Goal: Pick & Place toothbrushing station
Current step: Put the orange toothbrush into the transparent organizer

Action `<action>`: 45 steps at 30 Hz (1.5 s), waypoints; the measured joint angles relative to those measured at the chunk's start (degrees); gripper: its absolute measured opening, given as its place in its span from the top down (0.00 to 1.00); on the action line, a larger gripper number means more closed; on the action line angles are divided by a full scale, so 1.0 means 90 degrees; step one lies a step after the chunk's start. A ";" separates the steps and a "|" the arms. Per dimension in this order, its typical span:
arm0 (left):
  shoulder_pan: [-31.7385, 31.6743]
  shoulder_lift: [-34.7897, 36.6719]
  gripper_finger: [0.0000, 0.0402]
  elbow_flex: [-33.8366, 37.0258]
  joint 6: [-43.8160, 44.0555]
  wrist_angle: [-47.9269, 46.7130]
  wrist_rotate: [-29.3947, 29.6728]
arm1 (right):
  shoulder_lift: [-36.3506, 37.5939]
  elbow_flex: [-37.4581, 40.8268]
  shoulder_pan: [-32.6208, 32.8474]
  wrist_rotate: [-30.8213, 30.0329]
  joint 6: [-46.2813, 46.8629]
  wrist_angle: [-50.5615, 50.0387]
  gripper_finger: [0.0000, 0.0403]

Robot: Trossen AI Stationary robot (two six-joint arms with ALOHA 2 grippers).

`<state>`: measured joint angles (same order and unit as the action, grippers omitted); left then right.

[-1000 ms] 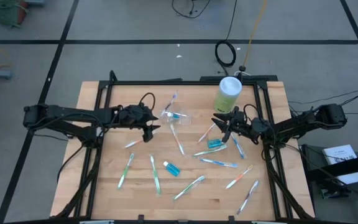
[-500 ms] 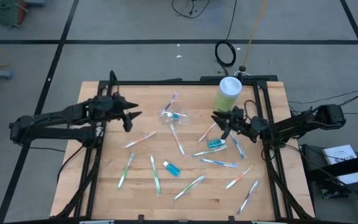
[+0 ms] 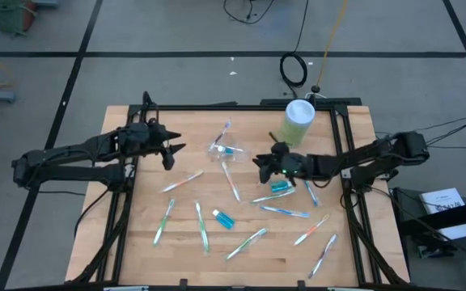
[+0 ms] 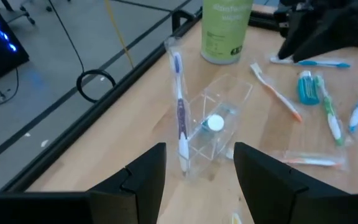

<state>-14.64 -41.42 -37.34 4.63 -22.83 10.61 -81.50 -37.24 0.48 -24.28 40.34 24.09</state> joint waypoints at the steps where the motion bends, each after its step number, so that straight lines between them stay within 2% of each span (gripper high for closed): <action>1: 0.0001 -0.0007 0.51 0.0000 0.0000 0.0034 -0.0008 | 0.0006 -0.0103 -0.0002 -0.0136 0.0235 -0.0477 0.72; 4: -0.0001 -0.0038 0.51 0.0000 -0.0006 0.0026 -0.0003 | 0.0027 -0.0147 -0.0004 -0.0342 0.1393 -0.1544 0.72; 8: -0.0001 -0.0073 0.51 0.0000 -0.0032 0.0046 -0.0003 | 0.0021 -0.0037 -0.0002 -0.0445 0.2771 -0.2231 0.72; 16: -0.0001 -0.0081 0.51 0.0000 -0.0040 0.0039 -0.0003 | -0.0099 0.0205 -0.0047 -0.0468 0.3857 -0.2935 0.72; 27: -0.0001 -0.0079 0.51 0.0000 0.0002 0.0039 -0.0003 | -0.0099 0.0647 -0.0116 -0.0475 0.4512 -0.2938 0.72; 31: -0.0001 -0.0079 0.51 0.0000 -0.0002 0.0041 -0.0003 | -0.0104 0.0995 -0.0304 -0.0960 0.4861 -0.2720 0.72; 37: -0.0001 -0.0079 0.51 0.0000 -0.0003 0.0041 -0.0003 | -0.0104 0.1282 -0.0706 -0.0948 0.4395 -0.1906 0.72; 42: 0.0000 -0.0079 0.51 0.0000 -0.0003 0.0041 -0.0003 | -0.0104 0.1383 -0.0762 -0.0958 0.3916 -0.0879 0.76; 45: -0.0001 -0.0079 0.51 0.0000 -0.0004 0.0041 -0.0003 | -0.0104 0.1383 -0.0878 -0.0960 0.3874 -0.0832 0.77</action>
<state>-14.66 -42.13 -37.34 4.59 -22.46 10.59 -82.43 -24.80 -7.42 -32.92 75.20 16.61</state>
